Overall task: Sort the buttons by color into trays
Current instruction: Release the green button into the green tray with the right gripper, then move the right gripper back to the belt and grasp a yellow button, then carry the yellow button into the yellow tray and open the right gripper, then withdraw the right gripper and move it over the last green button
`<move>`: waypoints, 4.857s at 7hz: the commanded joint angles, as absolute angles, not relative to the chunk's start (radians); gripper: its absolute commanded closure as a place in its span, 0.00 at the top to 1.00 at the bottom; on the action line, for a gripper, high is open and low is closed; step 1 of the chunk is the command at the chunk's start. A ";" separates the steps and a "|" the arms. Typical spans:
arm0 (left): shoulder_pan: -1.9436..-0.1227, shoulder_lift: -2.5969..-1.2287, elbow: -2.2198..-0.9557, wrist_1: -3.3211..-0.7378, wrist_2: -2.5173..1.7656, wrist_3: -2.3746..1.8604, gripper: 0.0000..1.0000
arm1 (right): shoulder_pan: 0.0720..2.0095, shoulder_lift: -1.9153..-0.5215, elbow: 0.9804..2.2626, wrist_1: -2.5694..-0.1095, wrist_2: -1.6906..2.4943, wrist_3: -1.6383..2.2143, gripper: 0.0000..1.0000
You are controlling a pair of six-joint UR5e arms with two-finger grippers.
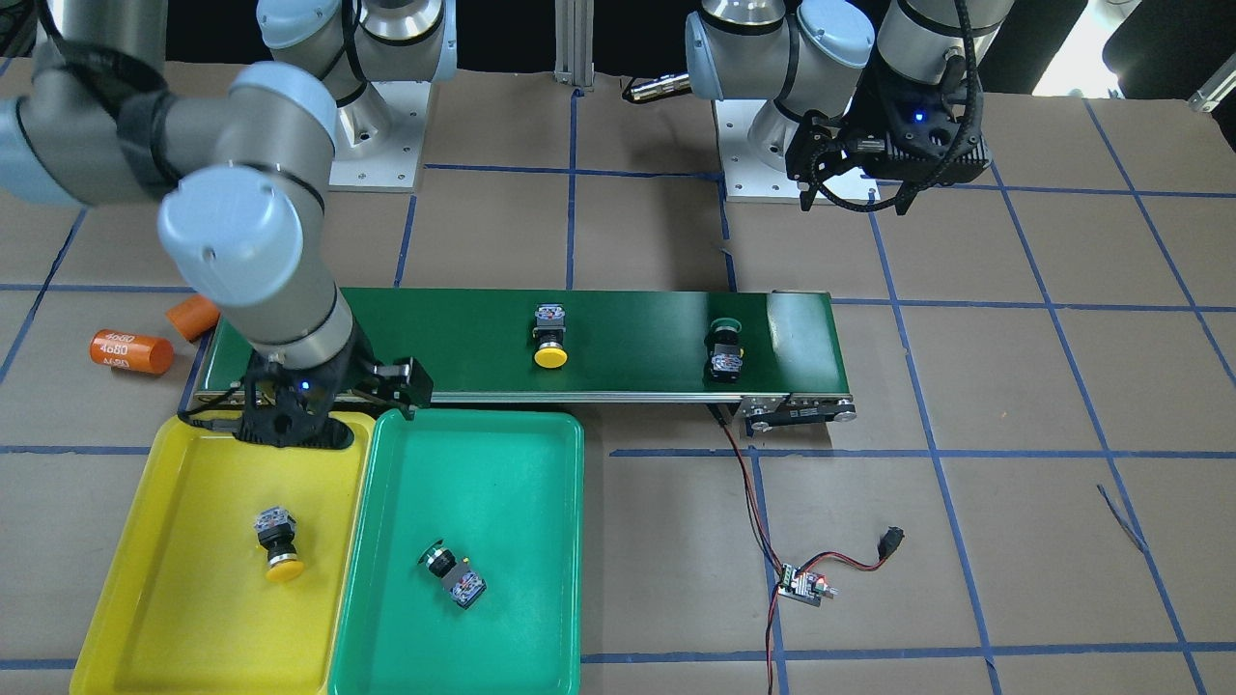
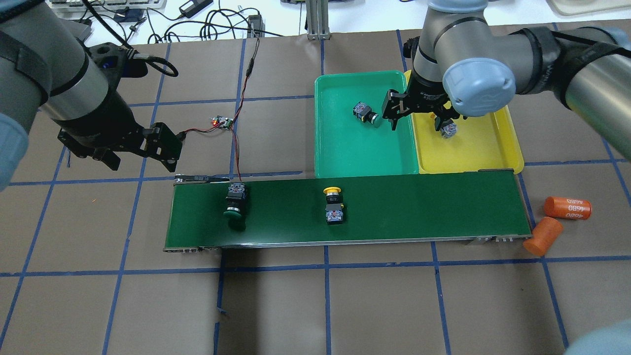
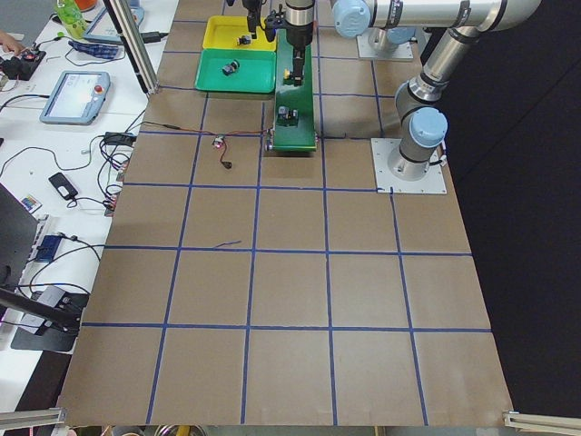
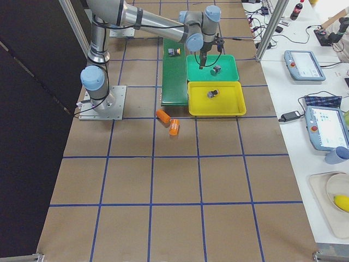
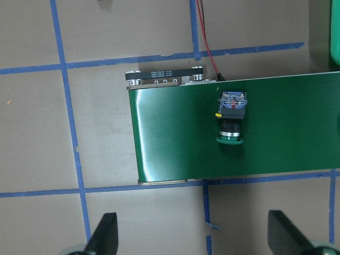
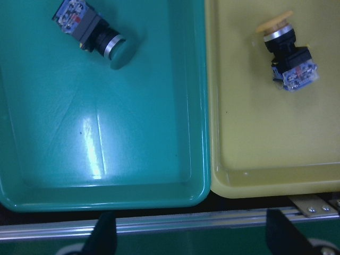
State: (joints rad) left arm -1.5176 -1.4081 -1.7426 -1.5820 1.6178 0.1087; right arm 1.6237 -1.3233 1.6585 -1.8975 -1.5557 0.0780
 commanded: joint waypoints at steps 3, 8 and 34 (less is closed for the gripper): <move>-1.519 -1.410 -1.753 -1.582 1.618 0.107 1.00 | 1.603 -1.405 1.785 -2.040 -1.543 -0.143 1.00; -1.519 -1.411 -1.740 -1.582 1.618 0.107 1.00 | 1.685 -1.298 1.713 -2.043 -1.546 -0.130 1.00; -1.529 -1.419 -1.747 -1.569 1.605 0.121 1.00 | 1.519 -1.121 1.577 -1.921 -1.520 -0.140 0.79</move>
State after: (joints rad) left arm -1.5293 -1.4190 -1.7455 -1.5703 1.6034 0.1209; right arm 1.5165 -1.0921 1.5619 -1.9420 -1.5204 -0.1459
